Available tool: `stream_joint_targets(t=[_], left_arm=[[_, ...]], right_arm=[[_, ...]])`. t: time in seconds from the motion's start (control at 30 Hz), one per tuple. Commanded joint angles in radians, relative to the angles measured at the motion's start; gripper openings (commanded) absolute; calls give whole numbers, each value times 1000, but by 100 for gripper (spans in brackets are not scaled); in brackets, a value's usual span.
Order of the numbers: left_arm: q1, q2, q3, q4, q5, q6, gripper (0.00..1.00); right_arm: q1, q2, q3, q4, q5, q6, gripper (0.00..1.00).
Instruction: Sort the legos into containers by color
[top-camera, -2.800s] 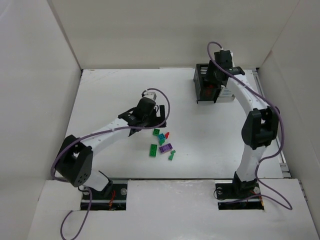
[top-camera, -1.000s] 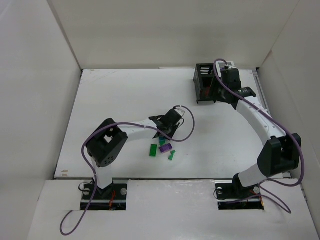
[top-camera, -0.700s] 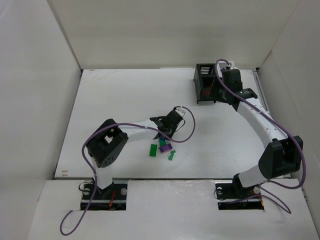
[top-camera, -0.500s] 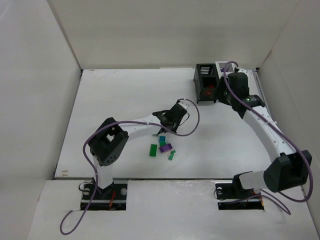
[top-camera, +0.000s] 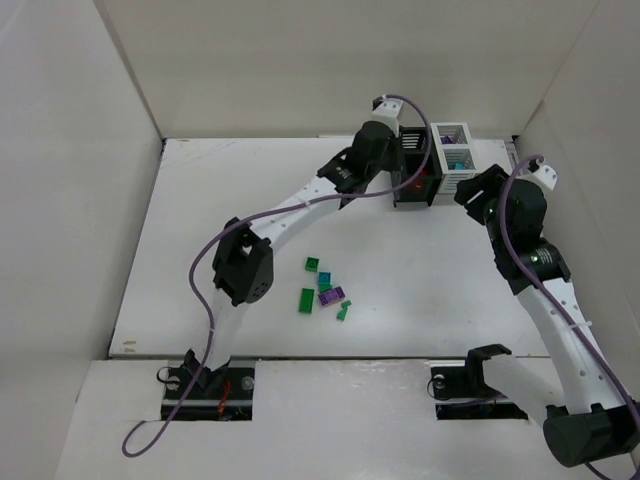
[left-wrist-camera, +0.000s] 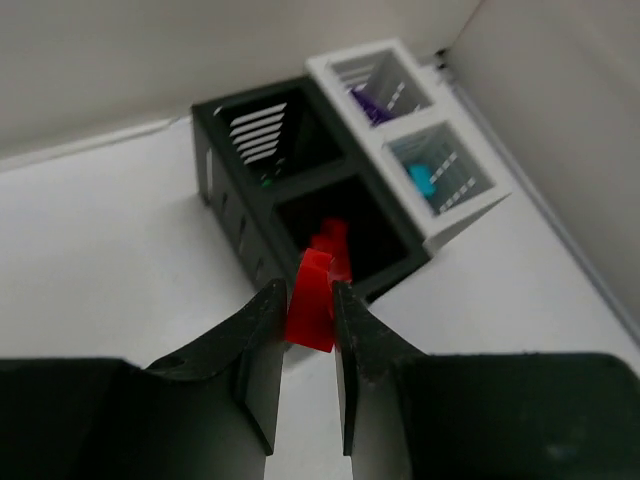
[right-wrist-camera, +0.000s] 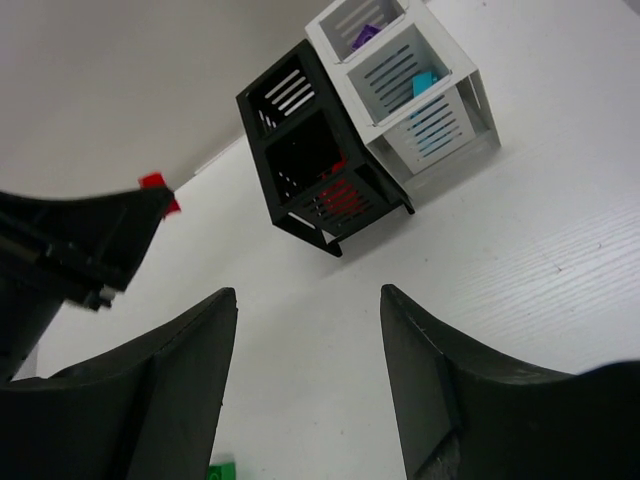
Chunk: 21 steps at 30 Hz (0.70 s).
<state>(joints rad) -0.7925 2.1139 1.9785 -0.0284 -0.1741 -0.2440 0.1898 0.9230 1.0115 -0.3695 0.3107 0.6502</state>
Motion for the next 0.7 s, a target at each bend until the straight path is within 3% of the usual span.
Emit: stream_joint_targets(t=[0.0,0.07,0.27,0.5,0.57,0.6,0.67], left_arm=[[16,112,149,169,132,-55,11],[16,162,223,247,223,-73,20],[16,377,442,384,251,-175,19],[26,426,445,427,177,-190,18],[26,426,445,427,168,-181,26],[26,426,433,427,168,-181,40],[26,426,418,427,183,-169,46]], right_arm=[[-4,-21,-27,72,48,23,65],[-4,-21,-27,72,48,23,66],[-13,-12,-36,72,38,23,66],[-13,-12,-36,72,19,23,66],[-13,-12,-36,72,19,23,67],[-13,-12,-36,72,8,23,67],[-13,-12,-36,72,8,14,68]])
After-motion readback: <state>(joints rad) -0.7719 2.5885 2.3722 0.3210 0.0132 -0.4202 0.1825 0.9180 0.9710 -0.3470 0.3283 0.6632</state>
